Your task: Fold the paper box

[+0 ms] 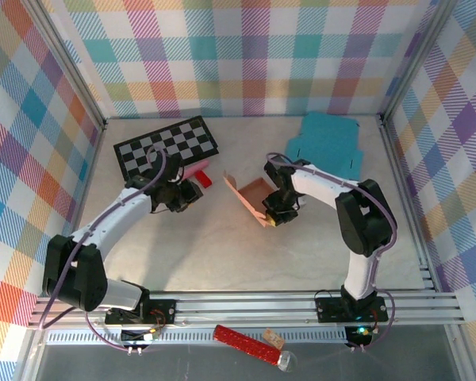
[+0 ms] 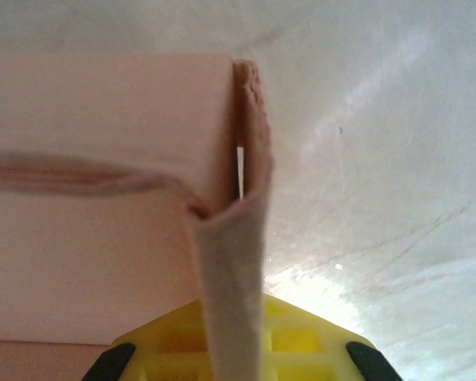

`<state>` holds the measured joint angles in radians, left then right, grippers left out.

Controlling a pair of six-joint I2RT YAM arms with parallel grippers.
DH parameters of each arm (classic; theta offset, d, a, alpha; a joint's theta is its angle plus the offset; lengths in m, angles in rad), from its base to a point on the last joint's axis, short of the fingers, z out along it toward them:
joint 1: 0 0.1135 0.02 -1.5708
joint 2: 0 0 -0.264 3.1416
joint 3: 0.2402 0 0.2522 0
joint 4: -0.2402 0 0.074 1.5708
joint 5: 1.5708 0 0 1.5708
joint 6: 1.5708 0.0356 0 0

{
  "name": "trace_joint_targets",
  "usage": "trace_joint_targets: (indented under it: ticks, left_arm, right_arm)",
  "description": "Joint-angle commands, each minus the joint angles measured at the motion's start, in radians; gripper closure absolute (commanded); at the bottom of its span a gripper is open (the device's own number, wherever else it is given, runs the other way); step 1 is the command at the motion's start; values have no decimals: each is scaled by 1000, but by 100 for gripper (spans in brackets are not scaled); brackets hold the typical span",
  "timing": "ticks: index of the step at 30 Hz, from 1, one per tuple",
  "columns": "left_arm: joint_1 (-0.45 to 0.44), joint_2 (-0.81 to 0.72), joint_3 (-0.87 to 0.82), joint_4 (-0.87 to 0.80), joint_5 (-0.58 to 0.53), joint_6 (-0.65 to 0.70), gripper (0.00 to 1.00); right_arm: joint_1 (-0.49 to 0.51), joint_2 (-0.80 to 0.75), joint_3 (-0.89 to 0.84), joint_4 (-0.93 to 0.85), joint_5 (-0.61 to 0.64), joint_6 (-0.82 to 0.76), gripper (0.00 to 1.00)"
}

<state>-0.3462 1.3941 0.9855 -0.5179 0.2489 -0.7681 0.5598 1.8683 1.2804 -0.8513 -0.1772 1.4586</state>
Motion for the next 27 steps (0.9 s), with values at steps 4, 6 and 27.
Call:
trace_joint_targets:
  ticks: [4, 6, 27]
  left_arm:
    - [-88, 79, -39, 231, 147, -115, 69]
    - [-109, 111, -40, 294, 144, -141, 69]
    - [-161, 226, -16, 380, 149, -189, 69]
  right_arm:
    - [24, 17, 7, 65, -117, 199, 100]
    - [30, 24, 14, 64, -113, 205, 97]
    - [37, 5, 19, 50, -137, 170, 62]
